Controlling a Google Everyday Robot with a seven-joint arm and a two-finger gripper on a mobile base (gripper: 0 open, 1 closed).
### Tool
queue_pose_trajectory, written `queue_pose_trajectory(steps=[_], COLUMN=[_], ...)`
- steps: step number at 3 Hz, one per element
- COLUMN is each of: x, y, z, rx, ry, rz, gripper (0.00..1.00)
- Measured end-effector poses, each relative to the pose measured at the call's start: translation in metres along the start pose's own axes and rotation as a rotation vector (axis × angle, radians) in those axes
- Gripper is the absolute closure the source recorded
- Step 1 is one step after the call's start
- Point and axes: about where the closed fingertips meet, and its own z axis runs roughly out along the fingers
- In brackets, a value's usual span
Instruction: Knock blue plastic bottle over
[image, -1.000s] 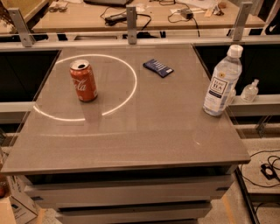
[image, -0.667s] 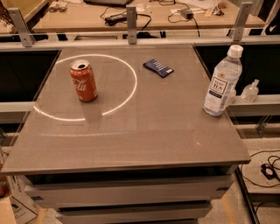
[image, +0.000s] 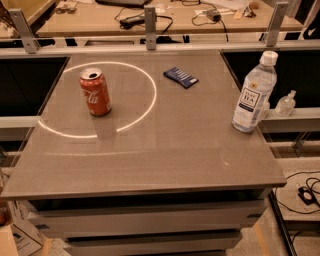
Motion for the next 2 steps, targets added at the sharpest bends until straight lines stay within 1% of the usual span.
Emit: queue_pose_trajectory(steps=[1, 2], x=[-0.001, -0.019], y=[-0.016, -0.021], z=[0.031, 0.072], rx=[-0.053, -0.119], ry=[-0.116, -0.241], rz=[0.001, -0.008], gripper=[0.0, 0.0])
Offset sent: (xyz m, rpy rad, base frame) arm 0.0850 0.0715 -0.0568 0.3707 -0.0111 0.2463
